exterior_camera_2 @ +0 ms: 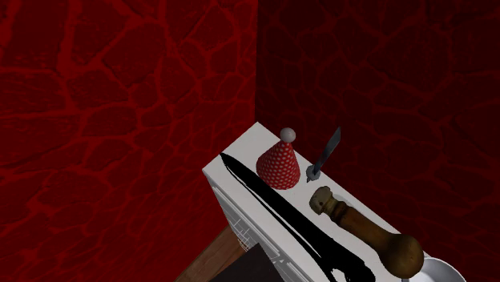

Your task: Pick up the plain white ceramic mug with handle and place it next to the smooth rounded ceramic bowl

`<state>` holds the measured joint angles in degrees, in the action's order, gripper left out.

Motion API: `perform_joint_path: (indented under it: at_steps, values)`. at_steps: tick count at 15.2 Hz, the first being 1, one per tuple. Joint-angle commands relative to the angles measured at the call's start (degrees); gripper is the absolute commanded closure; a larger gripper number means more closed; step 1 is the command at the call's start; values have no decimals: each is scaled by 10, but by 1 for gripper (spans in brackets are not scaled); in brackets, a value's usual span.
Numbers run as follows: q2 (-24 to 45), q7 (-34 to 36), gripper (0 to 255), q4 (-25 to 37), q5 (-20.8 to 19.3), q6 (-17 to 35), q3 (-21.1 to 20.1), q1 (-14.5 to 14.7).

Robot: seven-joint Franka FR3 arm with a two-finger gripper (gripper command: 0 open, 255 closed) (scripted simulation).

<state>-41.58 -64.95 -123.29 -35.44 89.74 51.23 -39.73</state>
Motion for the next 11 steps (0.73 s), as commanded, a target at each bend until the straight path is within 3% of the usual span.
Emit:
perform_joint_path:
  at_steps: [1, 11]
  values:
    - [1, -8, 255, -4, -8, 11, 14, 0]
    - [-2, 6, 255, -69, -34, 78, 52, -1]
